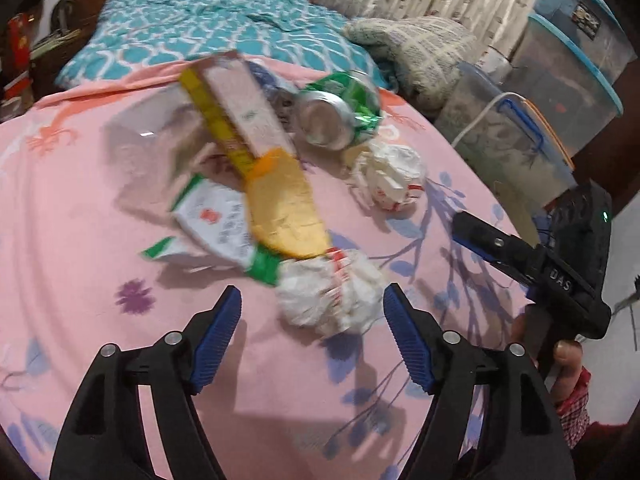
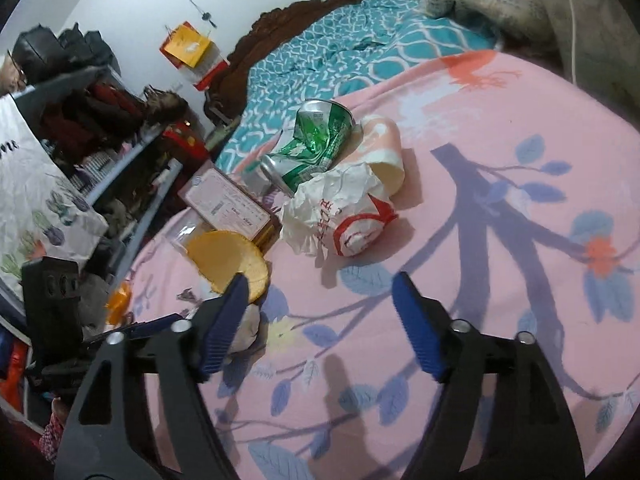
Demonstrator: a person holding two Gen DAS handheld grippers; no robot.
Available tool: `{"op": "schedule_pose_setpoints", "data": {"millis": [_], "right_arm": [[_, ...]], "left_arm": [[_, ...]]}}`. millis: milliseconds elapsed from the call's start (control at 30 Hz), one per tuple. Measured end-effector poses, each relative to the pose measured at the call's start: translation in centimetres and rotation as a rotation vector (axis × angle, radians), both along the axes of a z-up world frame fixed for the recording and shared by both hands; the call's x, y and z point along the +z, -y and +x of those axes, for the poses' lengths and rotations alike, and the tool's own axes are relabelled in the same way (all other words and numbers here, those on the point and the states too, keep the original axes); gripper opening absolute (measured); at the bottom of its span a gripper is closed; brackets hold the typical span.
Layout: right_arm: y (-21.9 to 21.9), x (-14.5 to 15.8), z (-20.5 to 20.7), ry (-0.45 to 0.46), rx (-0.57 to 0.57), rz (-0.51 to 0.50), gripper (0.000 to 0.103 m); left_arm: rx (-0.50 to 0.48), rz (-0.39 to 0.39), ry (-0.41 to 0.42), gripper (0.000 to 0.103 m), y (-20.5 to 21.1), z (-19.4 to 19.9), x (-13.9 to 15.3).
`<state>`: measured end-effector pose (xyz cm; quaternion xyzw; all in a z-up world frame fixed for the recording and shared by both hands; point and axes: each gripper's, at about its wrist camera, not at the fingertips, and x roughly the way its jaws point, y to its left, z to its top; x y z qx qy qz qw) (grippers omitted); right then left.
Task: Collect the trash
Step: 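Grasp the crumpled white paper with the left tool while the right tool grasps another paper, then carry both crumpled papers to the wastebasket and open both tools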
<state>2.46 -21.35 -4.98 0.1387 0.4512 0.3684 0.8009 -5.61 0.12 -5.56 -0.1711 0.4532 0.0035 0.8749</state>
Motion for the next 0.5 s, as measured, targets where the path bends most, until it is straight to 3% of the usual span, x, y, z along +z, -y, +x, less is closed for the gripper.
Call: {"op": "schedule_pose_setpoints", "data": {"millis": [233, 367, 433, 500], "right_arm": [[-2.5, -0.3, 3.2, -0.013, -0.043, -0.059, 0.093], [-4.2, -1.7, 4.4, -0.046, -0.027, -0.093, 0.091], [-4.8, -2.2, 4.1, -0.039, 0.001, -0.121, 0.057], [-4.6, -2.2, 3.4, -0.027, 0.022, -0.121, 0.045]], "left_arm": [[-0.06, 0.044, 0.017, 0.071, 2.8, 2.3, -1.4], [-0.039, 0.085, -0.002, 0.052, 3.1, 2.3, -2.2], [-0.04, 0.08, 0.006, 0.048, 2.8, 2.0, -2.0], [-0.045, 0.063, 0.006, 0.046, 2.6, 1.3, -1.9]]}}
